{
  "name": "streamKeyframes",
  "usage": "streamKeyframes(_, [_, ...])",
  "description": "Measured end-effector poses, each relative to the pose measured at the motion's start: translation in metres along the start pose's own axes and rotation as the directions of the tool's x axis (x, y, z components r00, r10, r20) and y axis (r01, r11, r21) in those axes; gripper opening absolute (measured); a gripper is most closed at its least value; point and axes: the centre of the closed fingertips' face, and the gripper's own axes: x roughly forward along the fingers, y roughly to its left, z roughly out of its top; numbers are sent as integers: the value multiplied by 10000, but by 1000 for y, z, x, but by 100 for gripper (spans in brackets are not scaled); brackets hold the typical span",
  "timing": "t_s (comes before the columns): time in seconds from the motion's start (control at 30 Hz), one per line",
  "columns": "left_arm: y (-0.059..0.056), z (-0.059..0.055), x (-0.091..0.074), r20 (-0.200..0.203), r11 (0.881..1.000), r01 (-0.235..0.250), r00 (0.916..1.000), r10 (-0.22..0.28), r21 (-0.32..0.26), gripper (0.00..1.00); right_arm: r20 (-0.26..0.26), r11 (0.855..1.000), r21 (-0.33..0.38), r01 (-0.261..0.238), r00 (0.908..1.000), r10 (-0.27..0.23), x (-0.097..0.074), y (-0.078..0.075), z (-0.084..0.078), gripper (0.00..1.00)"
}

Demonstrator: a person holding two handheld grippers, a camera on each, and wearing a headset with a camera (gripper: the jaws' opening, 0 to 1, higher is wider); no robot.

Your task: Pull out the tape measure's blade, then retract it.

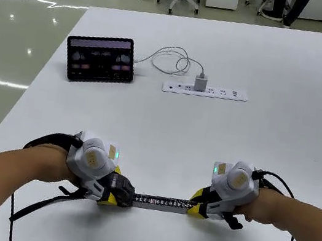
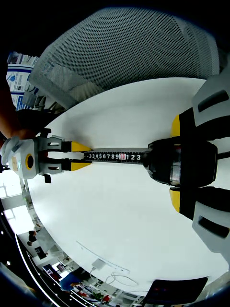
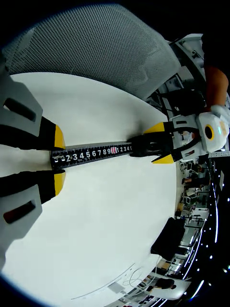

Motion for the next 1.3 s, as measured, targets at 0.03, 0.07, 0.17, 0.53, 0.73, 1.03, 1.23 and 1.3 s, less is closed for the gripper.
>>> streamKeyframes(0.03, [0, 0, 0, -11, 10000, 9, 10000, -9, -2, 33, -6, 10000, 1, 12, 10000, -12, -1, 0, -1, 11])
streamKeyframes(0.07, [0, 0, 0, -16, 10000, 9, 10000, -9, -2, 33, -9, 10000, 0, 19, 10000, -19, -1, -1, -1, 11])
streamKeyframes(0.17, [0, 0, 1, -27, 10000, 7, 10000, -7, -1, 33, 5, 10000, 24, 48, 10000, -48, -3, 0, -4, 11])
streamKeyframes(0.53, [1, 0, 1, 0, 10000, 3, 10000, -3, -33, 33, -53, 9999, 12, 152, 9999, -152, -11, -2, -12, 11])
streamKeyframes(0.73, [0, 0, 0, -6, 10000, 3, 10000, -3, -29, 33, -58, 9998, 48, 204, 9998, -203, -14, -3, -16, 11])
streamKeyframes(1.03, [0, 0, 0, 12, 10000, -12, 10000, 12, -44, 33, -88, 9996, 64, 272, 9996, -272, -21, -6, -22, 11])
streamKeyframes(1.23, [0, 0, 0, 28, 10000, -19, 10000, 19, -52, 33, -122, 9995, 98, 300, 9995, -299, -24, -7, -26, 11])
streamKeyframes(1.3, [0, 0, 0, 37, 10000, -23, 10000, 23, -56, 33, -140, 9994, 107, 325, 9994, -323, -26, -7, -28, 11])
